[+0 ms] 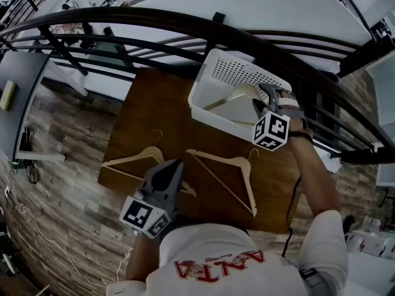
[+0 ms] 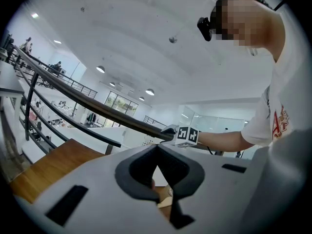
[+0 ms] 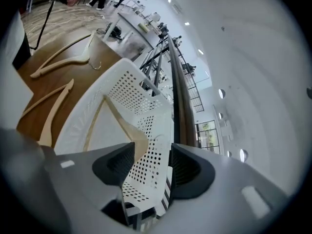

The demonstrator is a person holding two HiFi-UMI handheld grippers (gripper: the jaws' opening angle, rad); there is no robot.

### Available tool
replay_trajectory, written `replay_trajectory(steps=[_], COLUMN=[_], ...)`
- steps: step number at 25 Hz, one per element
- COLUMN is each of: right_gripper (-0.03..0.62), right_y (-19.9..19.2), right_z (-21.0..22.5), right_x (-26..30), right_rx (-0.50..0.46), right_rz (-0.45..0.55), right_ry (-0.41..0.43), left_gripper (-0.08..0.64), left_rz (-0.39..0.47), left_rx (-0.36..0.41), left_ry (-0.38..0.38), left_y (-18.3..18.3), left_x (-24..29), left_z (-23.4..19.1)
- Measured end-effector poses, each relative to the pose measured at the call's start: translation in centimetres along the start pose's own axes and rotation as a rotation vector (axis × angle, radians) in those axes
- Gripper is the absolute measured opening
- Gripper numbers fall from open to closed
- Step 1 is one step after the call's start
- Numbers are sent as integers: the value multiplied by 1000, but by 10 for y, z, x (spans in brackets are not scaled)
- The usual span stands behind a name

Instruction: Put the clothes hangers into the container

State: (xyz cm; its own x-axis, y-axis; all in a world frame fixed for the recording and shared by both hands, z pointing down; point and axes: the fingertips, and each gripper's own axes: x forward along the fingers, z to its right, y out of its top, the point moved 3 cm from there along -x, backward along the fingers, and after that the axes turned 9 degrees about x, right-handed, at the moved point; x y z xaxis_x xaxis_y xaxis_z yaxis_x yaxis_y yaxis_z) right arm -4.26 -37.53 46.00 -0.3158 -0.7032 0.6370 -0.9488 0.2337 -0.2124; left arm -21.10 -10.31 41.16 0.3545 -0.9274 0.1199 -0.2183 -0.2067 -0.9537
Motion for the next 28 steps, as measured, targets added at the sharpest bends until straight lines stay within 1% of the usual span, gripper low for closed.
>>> replay_trajectory(steps=[2, 6, 9, 13, 18, 21, 24, 28], right_gripper=[216, 185, 136, 79, 19, 5, 3, 3], right_y=[-1, -7, -15, -29, -48, -58, -69, -86], right_z=[5, 15, 17, 10, -9, -21, -35, -48], right_x=[-24, -78, -114, -153, -190, -206, -219, -242], right_rx=[107, 376, 531, 715, 897, 970, 1032, 1139], right_rz=[53, 177, 243, 310, 364, 392, 423, 498], right_ry=[-20, -66, -112, -144, -153, -169, -163, -157], left_gripper=[6, 6, 6, 6, 6, 6, 6, 6], left_rz=[4, 9, 14, 25, 33, 41, 36, 31], left_rx=[13, 44, 68, 102, 128, 147, 185, 229], left_ry=[-9, -36, -56, -77, -89, -93, -95, -89], left_y=[2, 8, 16, 27, 36, 44, 45, 47], left_x=[3, 8, 12, 15, 18, 19, 18, 16], left_z=[6, 22, 33, 47, 65, 75, 88, 108])
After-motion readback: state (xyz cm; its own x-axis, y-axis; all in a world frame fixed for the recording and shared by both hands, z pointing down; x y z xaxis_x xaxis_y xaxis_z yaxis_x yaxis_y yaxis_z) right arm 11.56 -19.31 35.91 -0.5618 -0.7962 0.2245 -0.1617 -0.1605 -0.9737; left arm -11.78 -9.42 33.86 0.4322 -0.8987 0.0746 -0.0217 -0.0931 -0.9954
